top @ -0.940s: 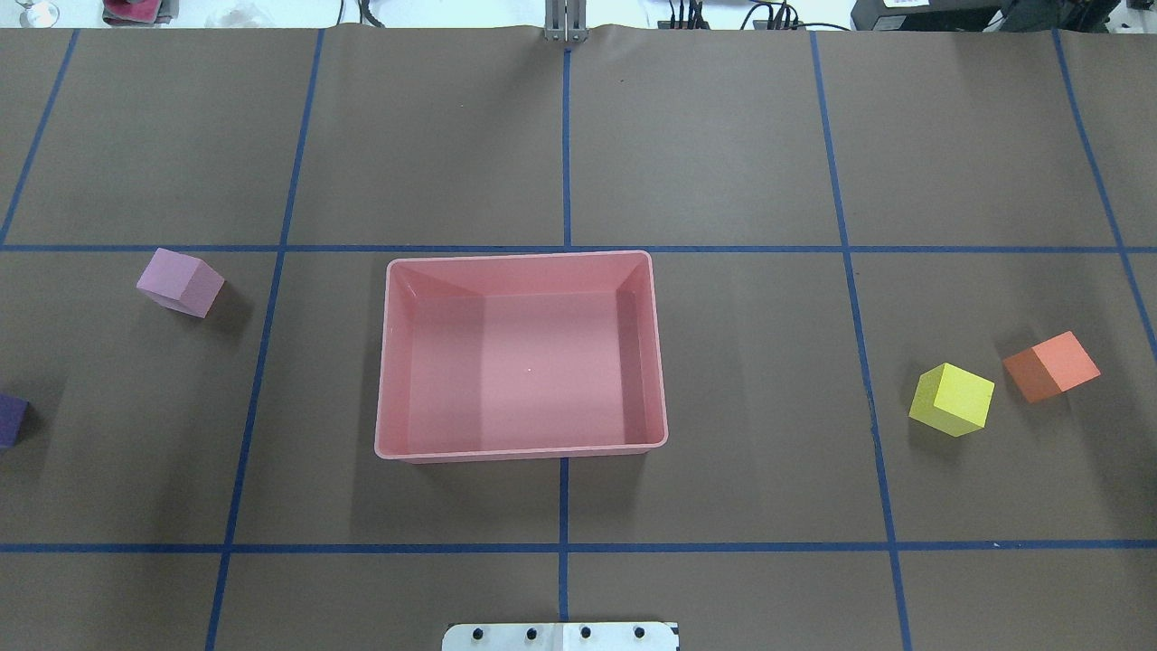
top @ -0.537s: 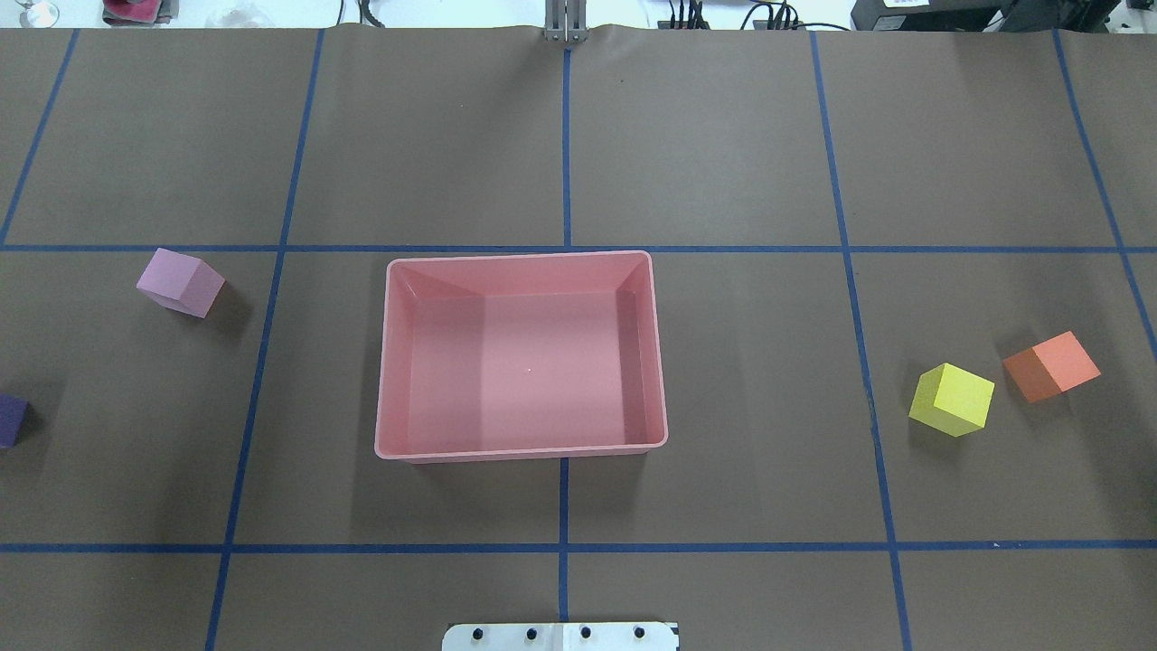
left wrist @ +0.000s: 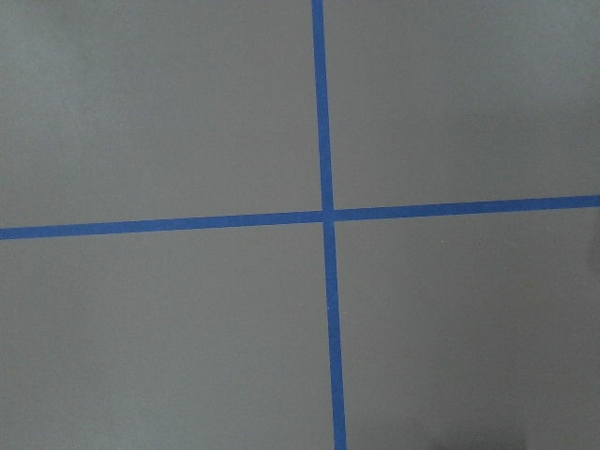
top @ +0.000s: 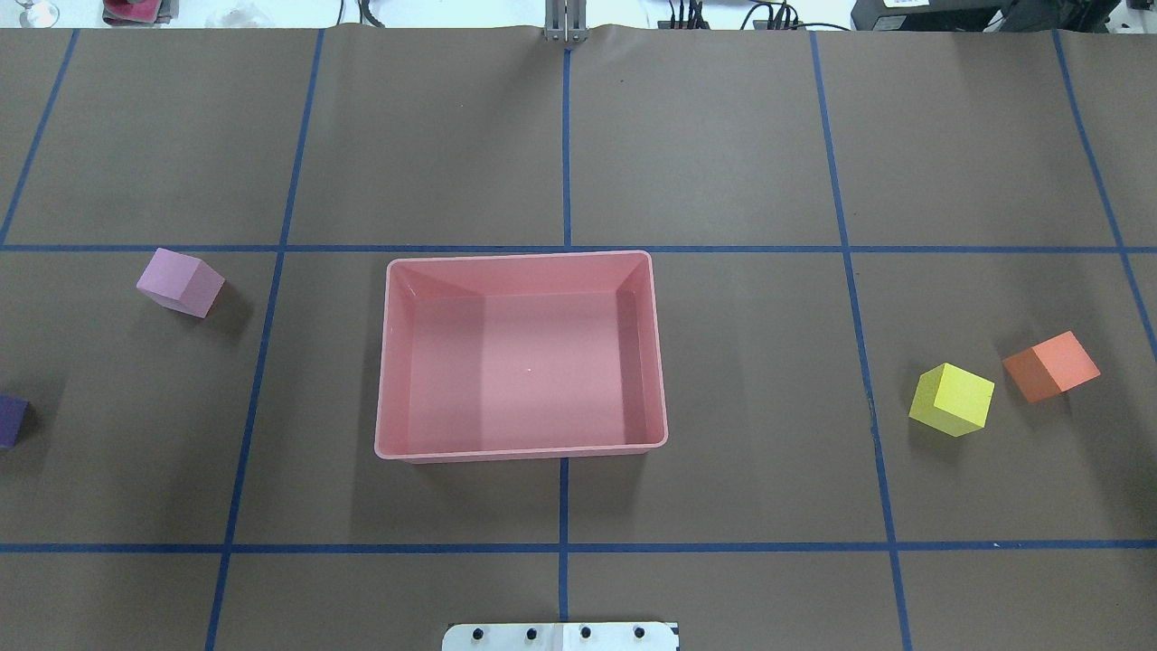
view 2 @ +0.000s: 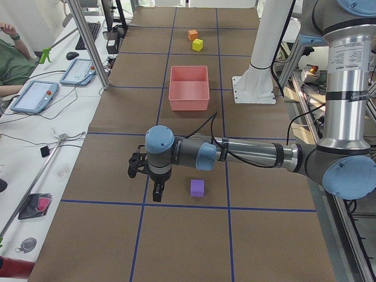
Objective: Place blocks into pink bin with both arms
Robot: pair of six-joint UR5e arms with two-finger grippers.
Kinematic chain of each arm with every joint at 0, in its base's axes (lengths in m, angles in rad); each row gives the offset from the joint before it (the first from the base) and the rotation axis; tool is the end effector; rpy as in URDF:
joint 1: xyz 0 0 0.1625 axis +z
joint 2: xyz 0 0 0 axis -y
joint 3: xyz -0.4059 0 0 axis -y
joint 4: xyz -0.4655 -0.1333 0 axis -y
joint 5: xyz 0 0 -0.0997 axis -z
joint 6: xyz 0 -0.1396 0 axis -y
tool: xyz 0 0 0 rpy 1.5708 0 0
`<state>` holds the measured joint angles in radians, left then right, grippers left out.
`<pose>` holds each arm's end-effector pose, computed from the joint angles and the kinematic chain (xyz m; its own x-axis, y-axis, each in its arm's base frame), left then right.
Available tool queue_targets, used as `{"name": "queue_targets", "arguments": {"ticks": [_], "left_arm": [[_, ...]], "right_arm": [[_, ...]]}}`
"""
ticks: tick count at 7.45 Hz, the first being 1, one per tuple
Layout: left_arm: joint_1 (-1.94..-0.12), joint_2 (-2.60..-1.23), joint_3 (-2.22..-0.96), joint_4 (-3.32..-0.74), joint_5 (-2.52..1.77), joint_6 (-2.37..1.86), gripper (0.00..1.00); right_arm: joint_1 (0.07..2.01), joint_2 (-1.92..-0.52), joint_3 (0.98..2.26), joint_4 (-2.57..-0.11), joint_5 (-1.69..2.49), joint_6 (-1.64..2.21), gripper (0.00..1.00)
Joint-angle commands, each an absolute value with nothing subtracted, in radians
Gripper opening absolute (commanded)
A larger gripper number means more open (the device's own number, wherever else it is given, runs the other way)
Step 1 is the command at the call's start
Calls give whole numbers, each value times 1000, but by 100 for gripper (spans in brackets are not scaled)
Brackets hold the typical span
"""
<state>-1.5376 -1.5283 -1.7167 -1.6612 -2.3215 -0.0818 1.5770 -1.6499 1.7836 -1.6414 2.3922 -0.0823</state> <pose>-0.0194 -0.5642 0.6009 0.7267 0.0749 -0.6829 0.0269 0.9902 0.1373 0.0344 -0.5346 0.5937 0.6797 -0.1238 0.7230 0.0498 0.9912 0.1229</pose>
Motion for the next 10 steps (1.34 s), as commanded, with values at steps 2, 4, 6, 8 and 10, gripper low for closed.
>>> {"name": "queue_targets", "arguments": {"ticks": [2, 4, 6, 8, 10], "left_arm": [[-1496, -1585, -1741, -1663, -2351, -86, 100], [-1429, -1595, -1784, -1673, -2434, -195, 100], [-1271, -1597, -1830, -1832, -2377, -446, 100], [-1134, -1598, -1824, -1893, -2216, -453, 100], [-1089, -1643, -1787, -1905, -2180, -474, 100]], "right_arm": [[1575, -1644, 1783, -1641, 2385, -84, 100], [1569, -1641, 1763, -1638, 2387, -86, 100], [1569, -1646, 1755, -1629, 2388, -83, 100], [1569, -1646, 1746, -1629, 2398, -80, 100], [1565, -1646, 1740, -1632, 2399, -80, 100]]}}
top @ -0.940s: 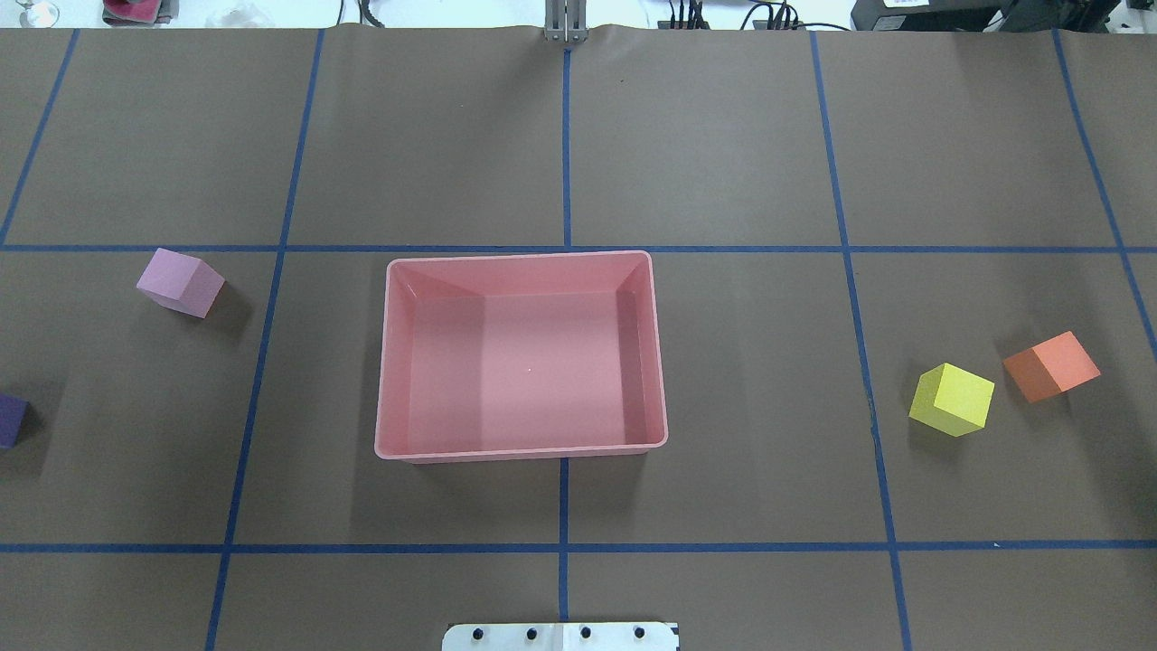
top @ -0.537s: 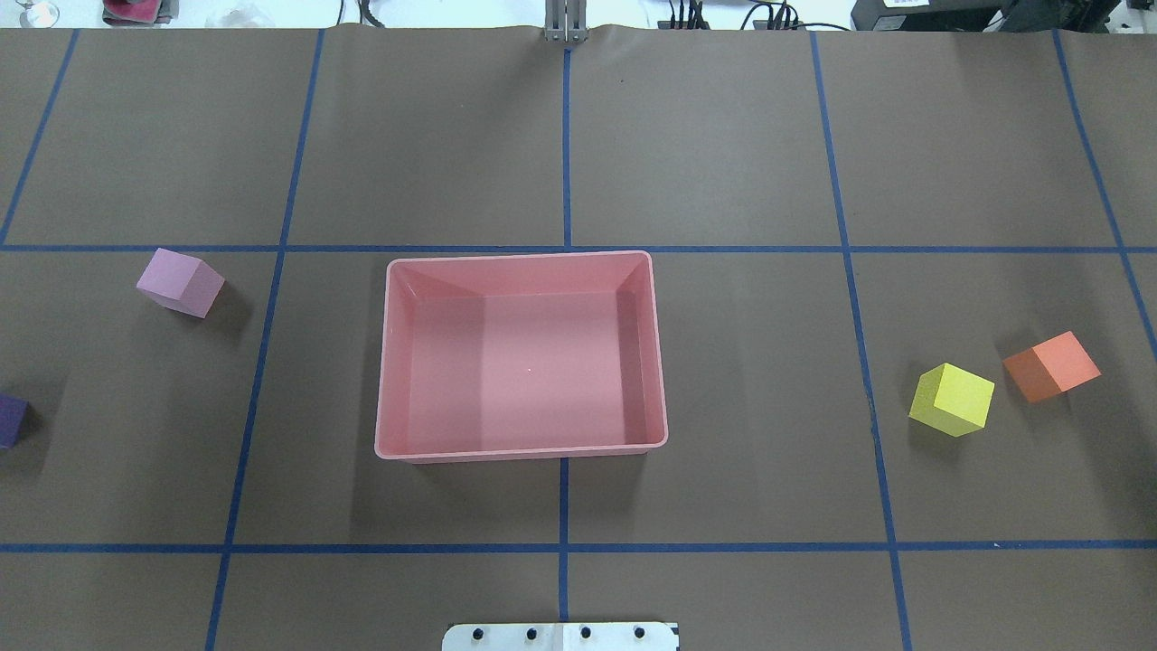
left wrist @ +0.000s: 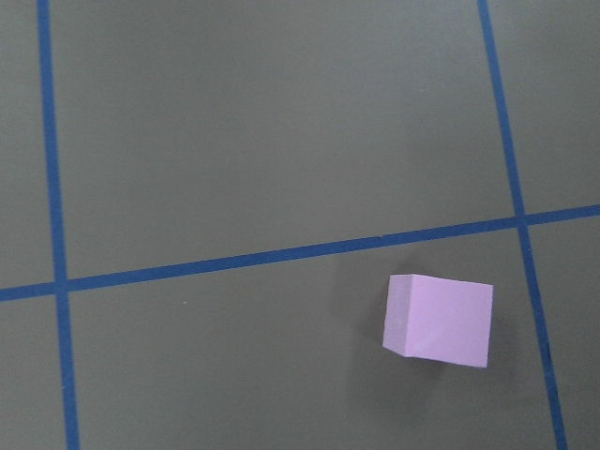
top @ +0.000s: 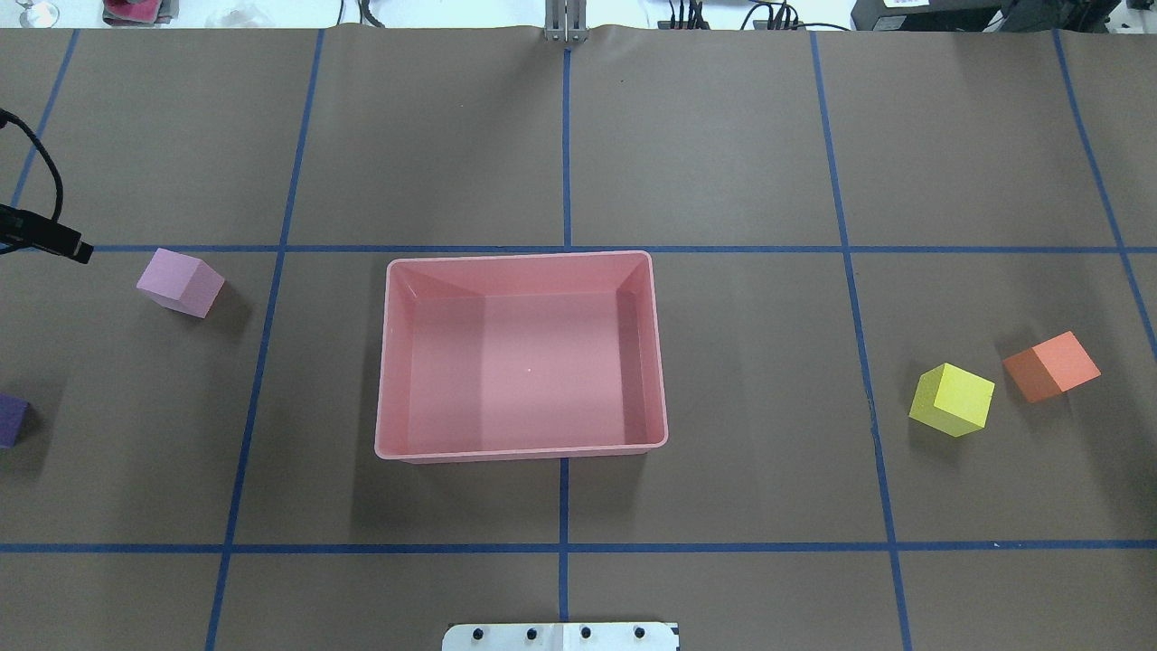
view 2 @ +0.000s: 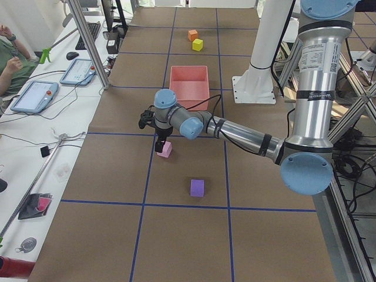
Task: Place blocks into pink bin with both arms
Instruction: 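Lower the left gripper onto the light pink cube and close it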
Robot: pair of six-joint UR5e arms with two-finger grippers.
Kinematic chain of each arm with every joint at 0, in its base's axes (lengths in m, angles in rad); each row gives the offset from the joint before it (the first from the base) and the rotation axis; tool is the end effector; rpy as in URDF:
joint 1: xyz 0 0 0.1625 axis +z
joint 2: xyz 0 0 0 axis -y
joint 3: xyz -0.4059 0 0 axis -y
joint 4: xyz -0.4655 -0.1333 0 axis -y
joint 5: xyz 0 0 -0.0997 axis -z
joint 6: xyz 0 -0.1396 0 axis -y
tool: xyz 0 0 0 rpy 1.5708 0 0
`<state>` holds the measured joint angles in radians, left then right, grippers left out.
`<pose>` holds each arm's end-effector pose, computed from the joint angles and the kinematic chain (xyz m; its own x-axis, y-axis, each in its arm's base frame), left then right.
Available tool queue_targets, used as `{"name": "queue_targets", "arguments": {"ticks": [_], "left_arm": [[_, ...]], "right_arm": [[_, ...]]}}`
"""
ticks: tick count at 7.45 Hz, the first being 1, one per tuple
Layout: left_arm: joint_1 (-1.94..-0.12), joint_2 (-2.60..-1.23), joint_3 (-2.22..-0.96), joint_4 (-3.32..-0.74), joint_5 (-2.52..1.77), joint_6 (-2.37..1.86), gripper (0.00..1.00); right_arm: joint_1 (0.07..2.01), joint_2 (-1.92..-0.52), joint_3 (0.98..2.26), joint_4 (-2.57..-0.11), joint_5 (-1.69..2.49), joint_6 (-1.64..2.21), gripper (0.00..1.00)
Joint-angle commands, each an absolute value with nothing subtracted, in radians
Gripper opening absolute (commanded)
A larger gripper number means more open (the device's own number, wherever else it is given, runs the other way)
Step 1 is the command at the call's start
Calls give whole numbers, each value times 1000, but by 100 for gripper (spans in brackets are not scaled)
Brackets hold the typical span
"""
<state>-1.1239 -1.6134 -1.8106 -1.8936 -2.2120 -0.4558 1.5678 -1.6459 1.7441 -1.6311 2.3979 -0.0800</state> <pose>0.2187 -0.5716 0.4736 0.6733 0.2601 -0.6921 -0.0658 0.9534 0.2943 0.0290 -0.5361 0.6123 0.6745 -0.1097 0.7301 0.0571 0.9937 0.0965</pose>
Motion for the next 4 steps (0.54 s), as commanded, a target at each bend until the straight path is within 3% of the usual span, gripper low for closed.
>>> {"name": "queue_targets", "arguments": {"ticks": [1, 4], "left_arm": [[-1062, -1675, -1766, -1914, -2178, -513, 100], [-1016, -1724, -1695, -1940, -2102, -540, 100]], "right_arm": [[1562, -1644, 1738, -1631, 2399, -81, 100], [1549, -1638, 1720, -1631, 2398, -81, 100]]}}
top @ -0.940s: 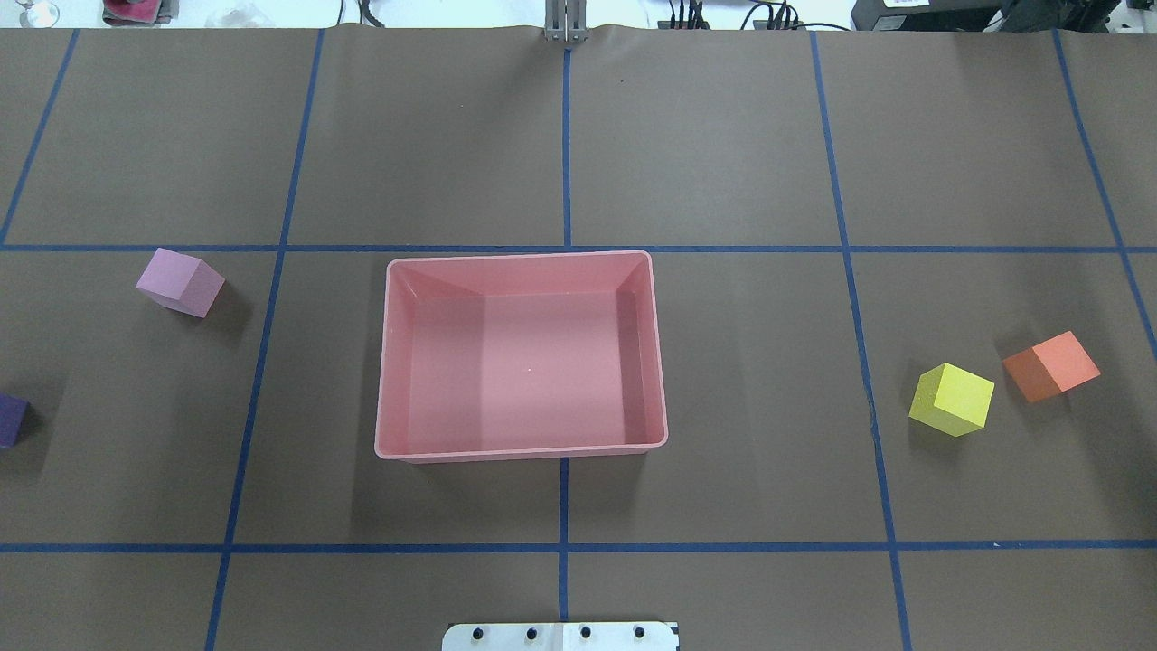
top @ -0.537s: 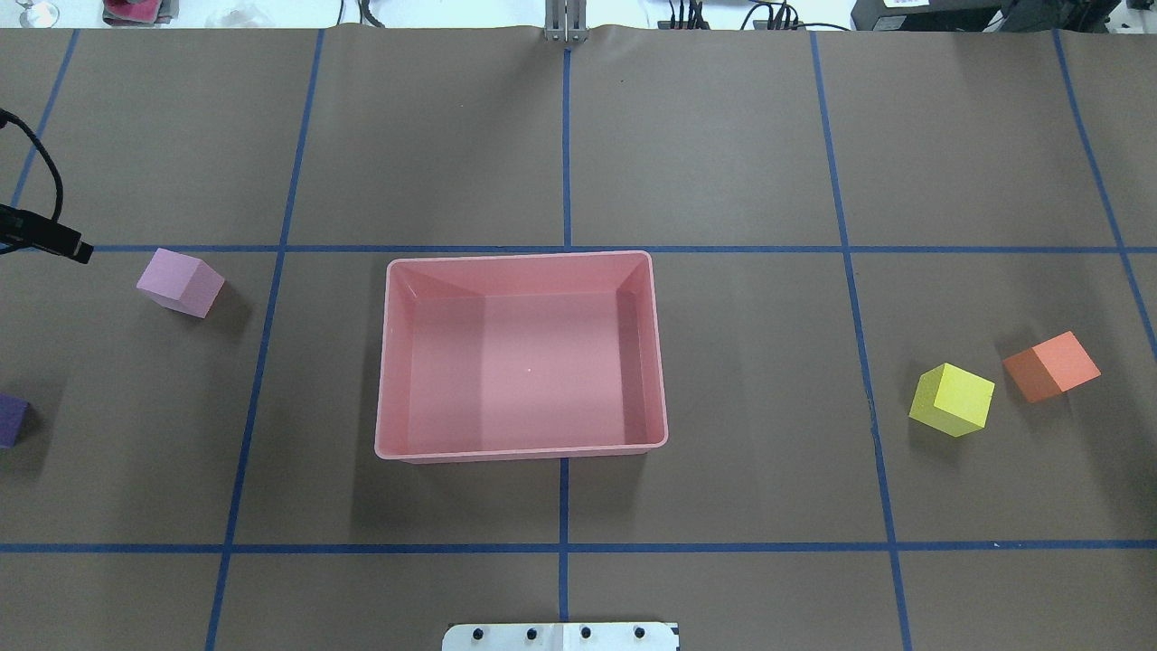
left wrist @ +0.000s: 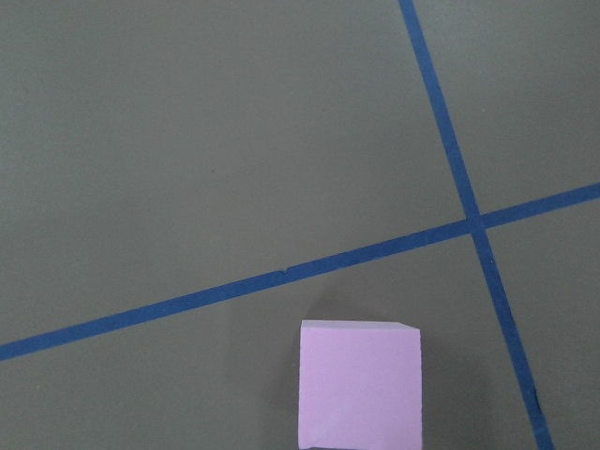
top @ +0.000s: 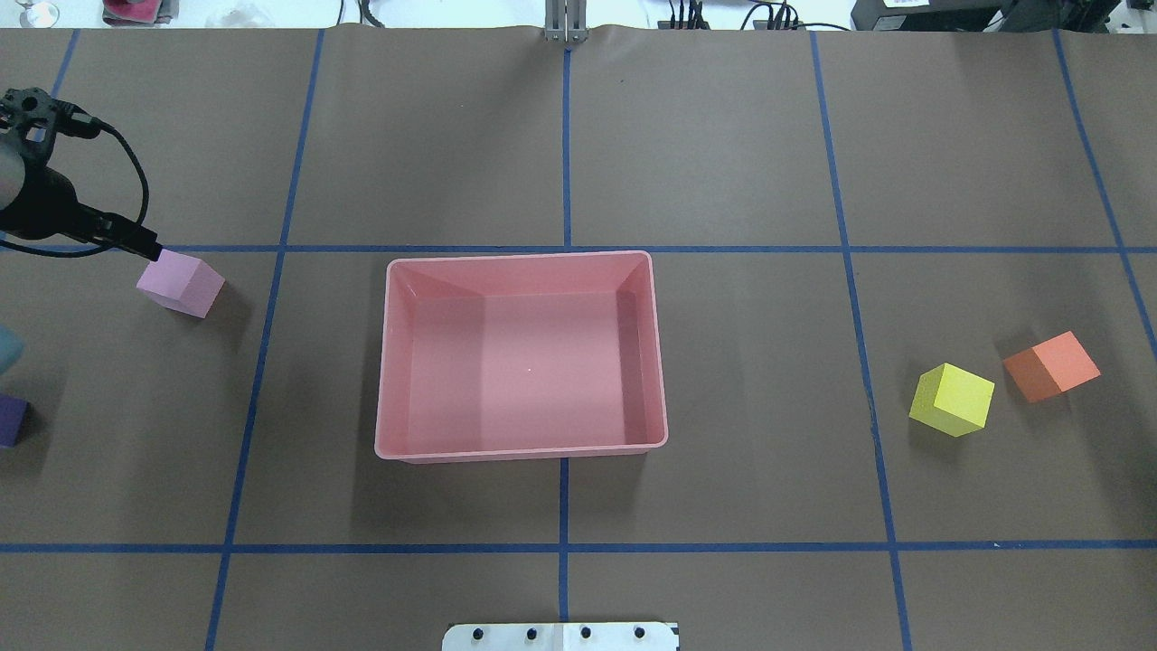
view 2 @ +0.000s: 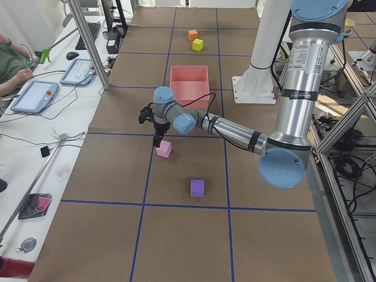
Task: Place blocks into pink bin with both arms
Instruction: 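Lower the left gripper onto the light pink cube and close it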
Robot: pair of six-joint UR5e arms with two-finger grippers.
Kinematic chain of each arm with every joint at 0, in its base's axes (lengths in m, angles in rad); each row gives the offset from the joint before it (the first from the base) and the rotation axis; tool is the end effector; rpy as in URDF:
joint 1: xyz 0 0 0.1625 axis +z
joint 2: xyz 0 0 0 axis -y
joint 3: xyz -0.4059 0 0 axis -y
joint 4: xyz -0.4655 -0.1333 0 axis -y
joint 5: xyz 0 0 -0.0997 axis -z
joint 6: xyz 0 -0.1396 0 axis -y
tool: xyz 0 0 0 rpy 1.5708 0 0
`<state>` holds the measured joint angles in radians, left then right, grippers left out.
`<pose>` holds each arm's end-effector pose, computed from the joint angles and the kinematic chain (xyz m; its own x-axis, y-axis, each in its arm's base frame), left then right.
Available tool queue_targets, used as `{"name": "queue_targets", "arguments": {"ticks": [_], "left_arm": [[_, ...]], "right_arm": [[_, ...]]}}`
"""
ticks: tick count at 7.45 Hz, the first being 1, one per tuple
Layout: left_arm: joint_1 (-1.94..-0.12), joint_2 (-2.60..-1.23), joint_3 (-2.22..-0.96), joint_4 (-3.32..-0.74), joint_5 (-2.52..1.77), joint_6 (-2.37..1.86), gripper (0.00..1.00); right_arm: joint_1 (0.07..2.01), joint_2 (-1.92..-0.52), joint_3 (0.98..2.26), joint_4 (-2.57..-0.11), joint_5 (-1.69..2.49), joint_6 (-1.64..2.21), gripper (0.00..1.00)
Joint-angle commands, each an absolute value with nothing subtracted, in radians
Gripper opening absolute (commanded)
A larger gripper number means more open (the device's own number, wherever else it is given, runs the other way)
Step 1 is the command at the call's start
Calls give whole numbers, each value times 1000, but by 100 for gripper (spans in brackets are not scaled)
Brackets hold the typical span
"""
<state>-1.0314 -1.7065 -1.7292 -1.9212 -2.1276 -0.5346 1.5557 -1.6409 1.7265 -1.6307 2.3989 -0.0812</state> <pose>0.2835 -0.5894 0.4646 0.6956 0.2602 -0.6696 -0.0653 0.9512 0.3017 0.0223 -0.5379 0.6194 0.6725 -0.1101 0.7319 0.0699 0.9939 0.0853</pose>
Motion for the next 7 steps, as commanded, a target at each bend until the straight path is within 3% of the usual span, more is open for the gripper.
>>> {"name": "queue_targets", "arguments": {"ticks": [1, 7], "left_arm": [[-1011, -1727, -1657, -1974, -2102, -541, 100], [-965, -1761, -1600, -2003, -2100, -591, 100]], "right_arm": [[1546, -1637, 1717, -1631, 2396, -81, 100], [1545, -1634, 1710, -1629, 2396, -81, 100]]}}
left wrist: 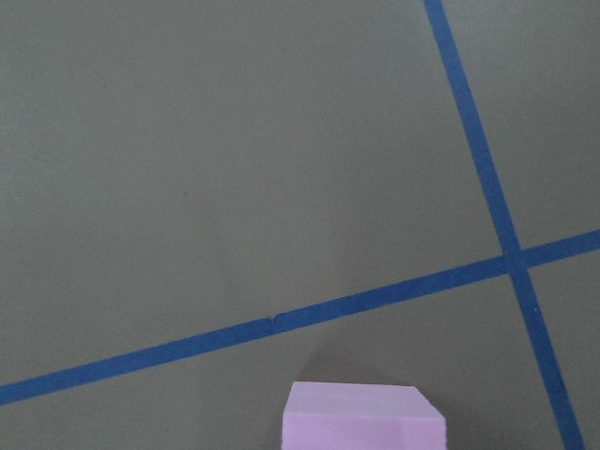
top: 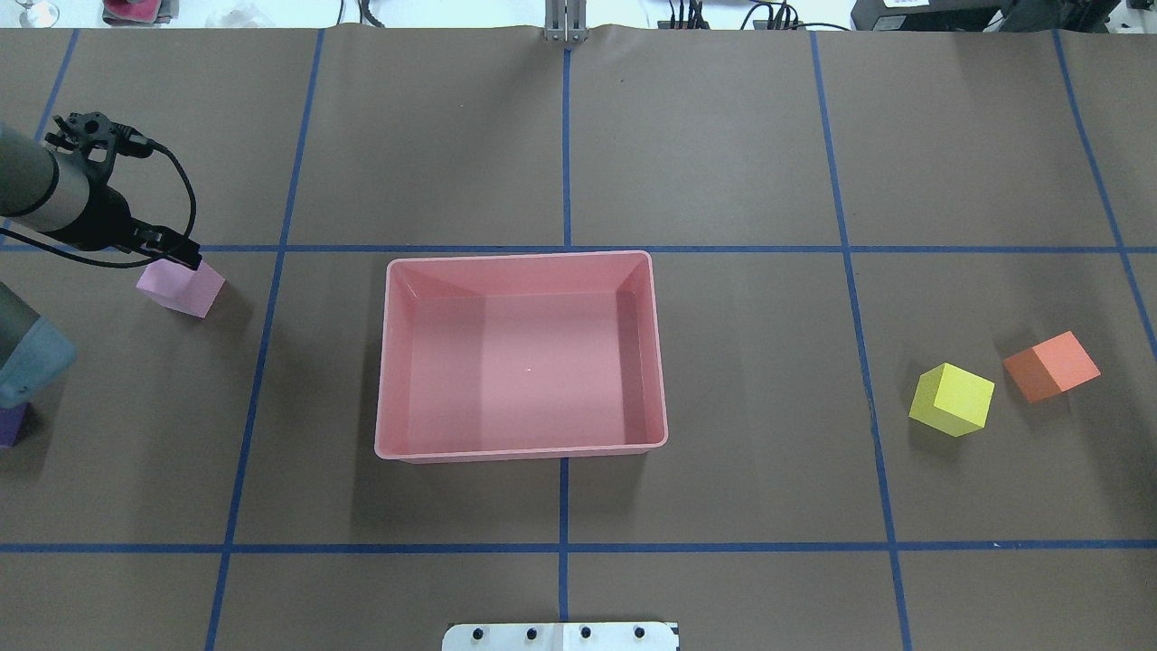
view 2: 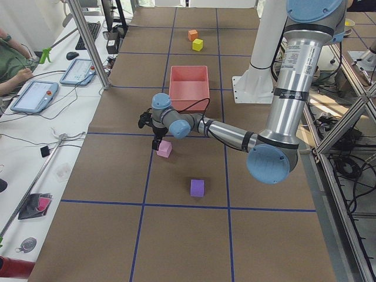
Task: Place blocks into pink bin with both arms
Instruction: 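Lower the left gripper onto the light pink cube and close it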
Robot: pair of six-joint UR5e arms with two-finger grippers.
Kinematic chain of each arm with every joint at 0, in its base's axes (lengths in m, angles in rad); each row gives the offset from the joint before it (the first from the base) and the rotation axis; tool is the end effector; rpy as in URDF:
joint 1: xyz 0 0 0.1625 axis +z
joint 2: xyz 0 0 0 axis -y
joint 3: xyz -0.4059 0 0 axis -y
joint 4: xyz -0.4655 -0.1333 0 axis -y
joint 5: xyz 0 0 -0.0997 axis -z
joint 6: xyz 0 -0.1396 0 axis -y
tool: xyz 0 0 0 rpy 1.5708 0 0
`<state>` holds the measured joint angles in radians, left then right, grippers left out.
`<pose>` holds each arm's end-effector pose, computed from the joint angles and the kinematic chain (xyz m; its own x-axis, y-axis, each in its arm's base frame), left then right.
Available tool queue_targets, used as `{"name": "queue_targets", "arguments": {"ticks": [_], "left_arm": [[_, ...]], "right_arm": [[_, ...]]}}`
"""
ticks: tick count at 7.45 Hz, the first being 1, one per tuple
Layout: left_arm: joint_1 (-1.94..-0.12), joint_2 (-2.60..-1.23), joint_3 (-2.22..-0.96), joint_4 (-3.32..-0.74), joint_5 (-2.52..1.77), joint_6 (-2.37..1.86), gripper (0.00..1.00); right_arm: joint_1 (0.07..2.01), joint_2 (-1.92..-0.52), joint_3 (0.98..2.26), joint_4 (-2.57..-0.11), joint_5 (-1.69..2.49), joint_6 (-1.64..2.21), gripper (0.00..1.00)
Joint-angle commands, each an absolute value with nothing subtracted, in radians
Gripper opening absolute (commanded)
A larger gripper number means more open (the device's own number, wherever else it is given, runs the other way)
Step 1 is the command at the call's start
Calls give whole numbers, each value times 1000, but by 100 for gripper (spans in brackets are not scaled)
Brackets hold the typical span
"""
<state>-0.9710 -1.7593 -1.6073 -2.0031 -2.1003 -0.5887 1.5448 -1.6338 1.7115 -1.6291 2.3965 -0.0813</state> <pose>0.3334 -0.5987 0.4918 0.6957 0.2542 -0.6718 -0.0728 0.9554 0.2861 0.0166 -0.5407 0.6242 0.6731 -0.1129 0.7309 0.0809 0.9936 0.0790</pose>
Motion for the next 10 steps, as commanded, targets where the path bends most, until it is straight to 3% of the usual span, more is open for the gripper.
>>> {"name": "queue_targets", "arguments": {"ticks": [1, 7, 8, 9, 10], "left_arm": [[-965, -1761, -1595, -2003, -2097, -589, 100], [-930, -1767, -1468, -2128, -2088, -595, 97], [-930, -1776, -1476, -2115, -2097, -601, 54], [-930, -1776, -1480, -2111, -2102, -603, 1], [-931, -1775, -1483, -2099, -2161, -613, 0]], "right_arm": [[1545, -1635, 1710, -1629, 2398, -81, 100], [1545, -1634, 1704, -1629, 2398, -81, 100], [1545, -1634, 1704, -1629, 2398, -81, 100], [1545, -1635, 1704, -1629, 2398, -81, 100], [1545, -1635, 1704, -1629, 2398, -81, 100]]}}
